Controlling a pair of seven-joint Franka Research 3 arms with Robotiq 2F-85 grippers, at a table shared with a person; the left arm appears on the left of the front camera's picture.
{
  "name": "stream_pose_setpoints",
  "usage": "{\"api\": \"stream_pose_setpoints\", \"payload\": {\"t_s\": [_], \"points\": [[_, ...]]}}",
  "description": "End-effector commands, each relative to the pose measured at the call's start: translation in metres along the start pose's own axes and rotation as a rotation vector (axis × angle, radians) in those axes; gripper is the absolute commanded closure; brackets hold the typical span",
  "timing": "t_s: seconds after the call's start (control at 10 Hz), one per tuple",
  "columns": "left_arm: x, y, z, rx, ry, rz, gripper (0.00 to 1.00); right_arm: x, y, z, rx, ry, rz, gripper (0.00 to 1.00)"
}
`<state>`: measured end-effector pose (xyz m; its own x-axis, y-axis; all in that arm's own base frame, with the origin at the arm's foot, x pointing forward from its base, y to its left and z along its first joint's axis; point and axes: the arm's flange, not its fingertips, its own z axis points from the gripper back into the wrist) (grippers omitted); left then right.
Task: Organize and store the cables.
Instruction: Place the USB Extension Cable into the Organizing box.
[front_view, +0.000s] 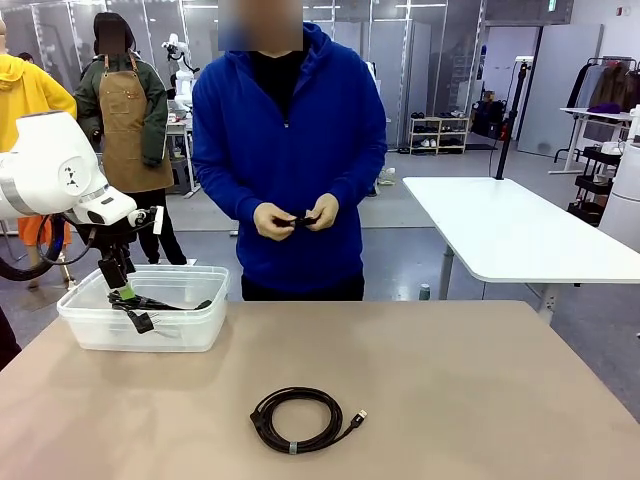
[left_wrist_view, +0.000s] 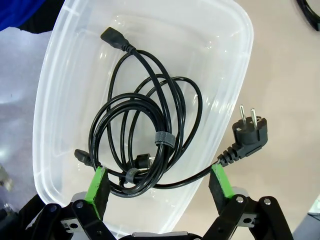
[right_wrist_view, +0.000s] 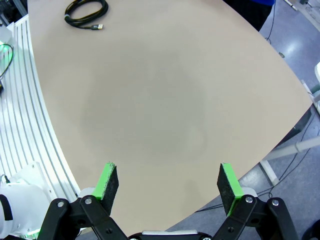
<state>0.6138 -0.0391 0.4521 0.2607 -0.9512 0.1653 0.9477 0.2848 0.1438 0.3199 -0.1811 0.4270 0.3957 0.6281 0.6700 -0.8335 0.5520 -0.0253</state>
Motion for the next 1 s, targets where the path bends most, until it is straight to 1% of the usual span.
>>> {"api": "stream_pose_setpoints", "payload": {"t_s": [0.0,0.1,0.3,0.4,0.5,0.7,0.8,0.9], "points": [[-0.005,-0.025,0.017,-0.061,-0.075,-0.112,0.00,0.001,0.001,0.000,-0.001,-0.011,-0.002,0.00],[-0.020,-0.053,0.036,-0.121,-0.124,-0.152,0.00,0.001,0.001,0.000,-0.001,-0.011,-0.002,0.00],[-0.051,-0.082,0.079,-0.206,-0.187,-0.245,0.00,0.001,0.001,0.000,-0.001,-0.011,-0.002,0.00],[-0.062,-0.092,0.098,-0.226,-0.227,-0.285,0.00,0.001,0.001,0.000,-0.001,-0.011,-0.002,0.00],[-0.074,-0.108,0.115,-0.250,-0.236,-0.334,0.00,0.001,0.001,0.000,-0.001,-0.011,-0.002,0.00],[-0.094,-0.132,0.129,-0.225,-0.219,-0.333,0.00,0.001,0.001,0.000,-0.001,-0.011,-0.002,0.00],[-0.100,-0.144,0.131,-0.218,-0.213,-0.307,0.00,0.001,0.001,0.000,-0.001,-0.011,-0.002,0.00],[-0.102,-0.167,0.138,-0.210,-0.237,-0.262,0.00,0.001,0.001,0.000,-0.001,-0.011,-0.002,0.00]]}}
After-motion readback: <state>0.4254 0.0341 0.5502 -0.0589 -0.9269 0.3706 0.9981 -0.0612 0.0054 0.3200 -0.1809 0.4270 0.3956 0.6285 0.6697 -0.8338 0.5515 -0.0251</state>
